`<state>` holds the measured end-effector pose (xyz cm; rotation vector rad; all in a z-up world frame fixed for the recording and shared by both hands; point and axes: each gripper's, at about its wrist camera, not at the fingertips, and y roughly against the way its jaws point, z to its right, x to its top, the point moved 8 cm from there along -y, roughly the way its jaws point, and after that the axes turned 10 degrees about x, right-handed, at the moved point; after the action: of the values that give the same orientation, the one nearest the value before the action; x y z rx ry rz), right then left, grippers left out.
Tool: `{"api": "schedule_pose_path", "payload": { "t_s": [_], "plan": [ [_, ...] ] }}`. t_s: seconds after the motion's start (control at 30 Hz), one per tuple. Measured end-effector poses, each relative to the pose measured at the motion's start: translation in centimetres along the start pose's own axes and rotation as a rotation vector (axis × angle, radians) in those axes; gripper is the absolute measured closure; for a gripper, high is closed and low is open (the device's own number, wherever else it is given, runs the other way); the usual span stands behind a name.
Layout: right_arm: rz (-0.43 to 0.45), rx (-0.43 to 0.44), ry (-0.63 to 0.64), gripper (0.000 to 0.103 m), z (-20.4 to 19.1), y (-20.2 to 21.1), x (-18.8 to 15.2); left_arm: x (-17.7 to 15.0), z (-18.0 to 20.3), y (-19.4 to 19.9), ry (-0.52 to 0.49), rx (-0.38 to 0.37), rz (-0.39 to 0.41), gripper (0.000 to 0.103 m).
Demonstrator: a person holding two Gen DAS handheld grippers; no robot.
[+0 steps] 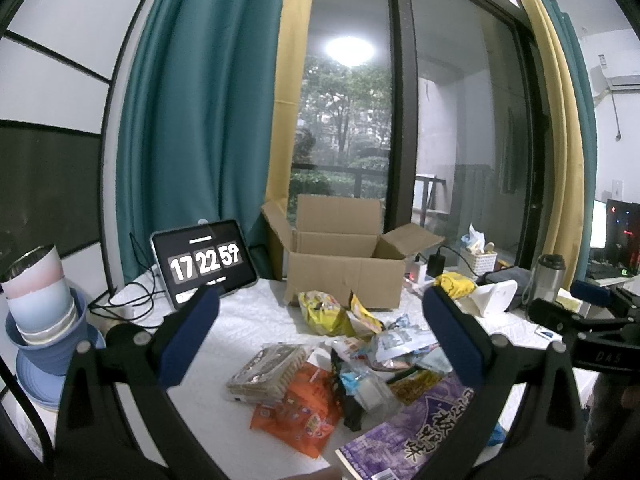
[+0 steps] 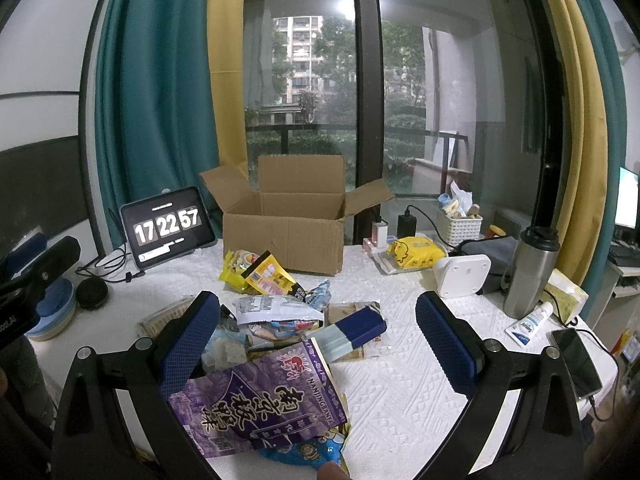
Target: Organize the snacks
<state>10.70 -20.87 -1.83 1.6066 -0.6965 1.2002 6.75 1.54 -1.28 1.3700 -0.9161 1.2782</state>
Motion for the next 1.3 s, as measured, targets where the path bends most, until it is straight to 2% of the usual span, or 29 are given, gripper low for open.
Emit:
{"api": "schedule_pose_path", "payload": {
  "t_s": [0.67,0.87,1.07,1.3],
  "plan": [
    [-0.005,0.001,-0.002,0.002,0.0,-0.1,-0.2,-0.4,-0.1,-0.1,-0.001,0.001,-0.007,0.0],
    [-0.042,0.025,-0.019,0.002,-0.2,-0.5,-1.6,-1.5,-0.1,-0.7,-0.004,0.0,-0.039,0.0],
    [-0.147,0.083,-0.037,0.002,-0.7,-2.8,-4.9,-5.2,0.1,-2.8,-0.04,0.004,-0.146,0.0],
    [-0.275,0.172,-0.057,0.002,-1.6,-5.8,-9.2,-10.8,0.4,-5.3,-0.066,-0.012,-0.317,0.001]
  ]
}}
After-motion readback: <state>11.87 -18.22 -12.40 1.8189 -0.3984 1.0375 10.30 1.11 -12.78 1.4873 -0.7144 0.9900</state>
